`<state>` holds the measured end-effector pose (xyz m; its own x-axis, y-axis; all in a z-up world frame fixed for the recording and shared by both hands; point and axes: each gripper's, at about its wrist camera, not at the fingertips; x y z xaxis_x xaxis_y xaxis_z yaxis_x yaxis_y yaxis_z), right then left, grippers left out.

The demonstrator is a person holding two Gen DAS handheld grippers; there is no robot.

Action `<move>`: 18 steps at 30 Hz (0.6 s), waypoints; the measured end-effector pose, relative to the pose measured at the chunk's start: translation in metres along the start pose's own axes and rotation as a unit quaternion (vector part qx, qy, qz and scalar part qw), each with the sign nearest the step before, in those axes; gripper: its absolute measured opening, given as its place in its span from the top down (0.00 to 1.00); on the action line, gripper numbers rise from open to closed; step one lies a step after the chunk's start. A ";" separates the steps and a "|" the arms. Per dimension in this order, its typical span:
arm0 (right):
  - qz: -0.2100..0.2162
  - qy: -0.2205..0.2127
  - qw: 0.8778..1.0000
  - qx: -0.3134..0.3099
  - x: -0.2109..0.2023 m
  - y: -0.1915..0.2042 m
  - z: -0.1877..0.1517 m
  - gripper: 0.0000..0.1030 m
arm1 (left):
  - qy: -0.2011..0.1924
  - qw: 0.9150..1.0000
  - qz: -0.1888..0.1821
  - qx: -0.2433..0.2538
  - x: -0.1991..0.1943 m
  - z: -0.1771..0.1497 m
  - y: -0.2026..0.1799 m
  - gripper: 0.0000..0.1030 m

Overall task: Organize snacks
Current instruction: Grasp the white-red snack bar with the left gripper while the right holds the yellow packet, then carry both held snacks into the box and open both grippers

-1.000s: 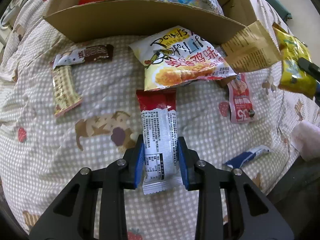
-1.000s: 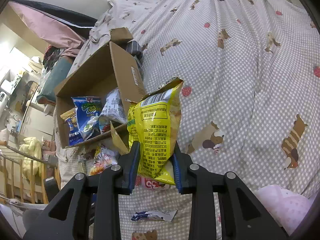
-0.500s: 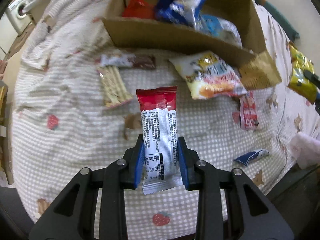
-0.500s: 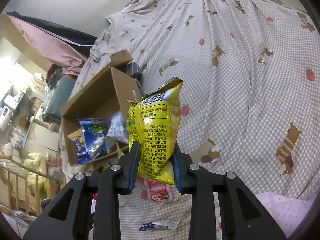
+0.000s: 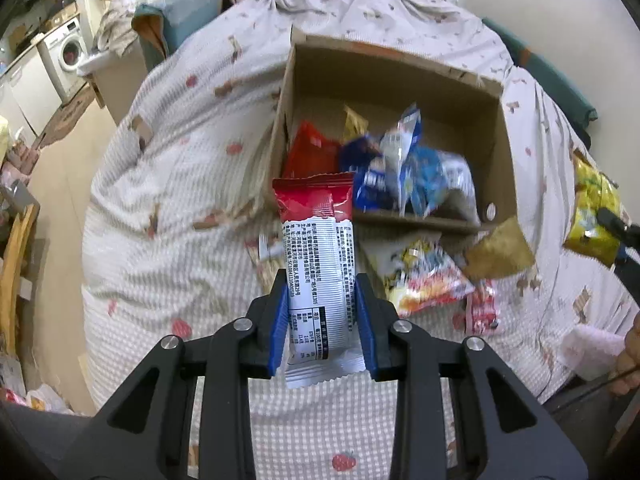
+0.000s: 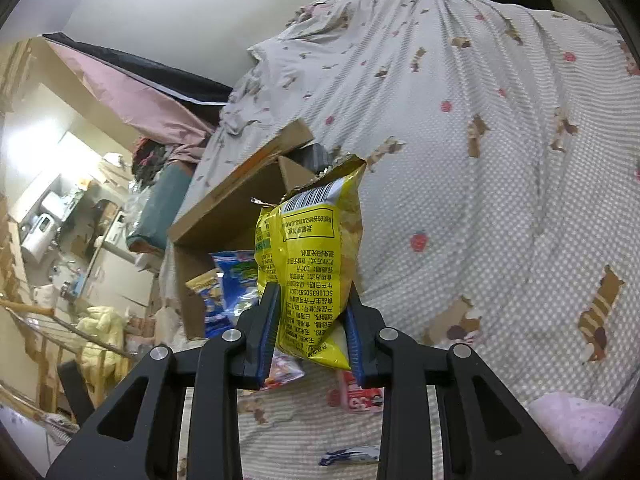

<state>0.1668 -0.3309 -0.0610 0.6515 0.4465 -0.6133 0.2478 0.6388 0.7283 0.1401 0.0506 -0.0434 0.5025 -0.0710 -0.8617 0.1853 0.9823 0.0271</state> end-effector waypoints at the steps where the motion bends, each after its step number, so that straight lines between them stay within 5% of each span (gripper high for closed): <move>1: 0.006 0.002 1.000 -0.001 0.000 0.003 -0.001 0.69 | -0.003 1.000 0.004 0.002 0.001 0.005 -0.001 0.74; 18: 0.014 0.040 0.996 -0.074 0.068 0.064 -0.001 0.69 | -0.026 0.999 0.020 0.035 0.039 0.066 -0.005 0.74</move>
<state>0.2268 -0.2590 -0.0563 0.5964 0.5105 -0.6194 0.1178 0.7076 0.6967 0.2148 0.0314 -0.0436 0.5544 -0.0420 -0.8312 0.2208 0.9704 0.0983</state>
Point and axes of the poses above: each gripper's, at about its wrist camera, not at the fingertips, and x roughly the way its jaws point, y to its left, z to its top, and after that the axes turned 15 degrees about x, right-handed
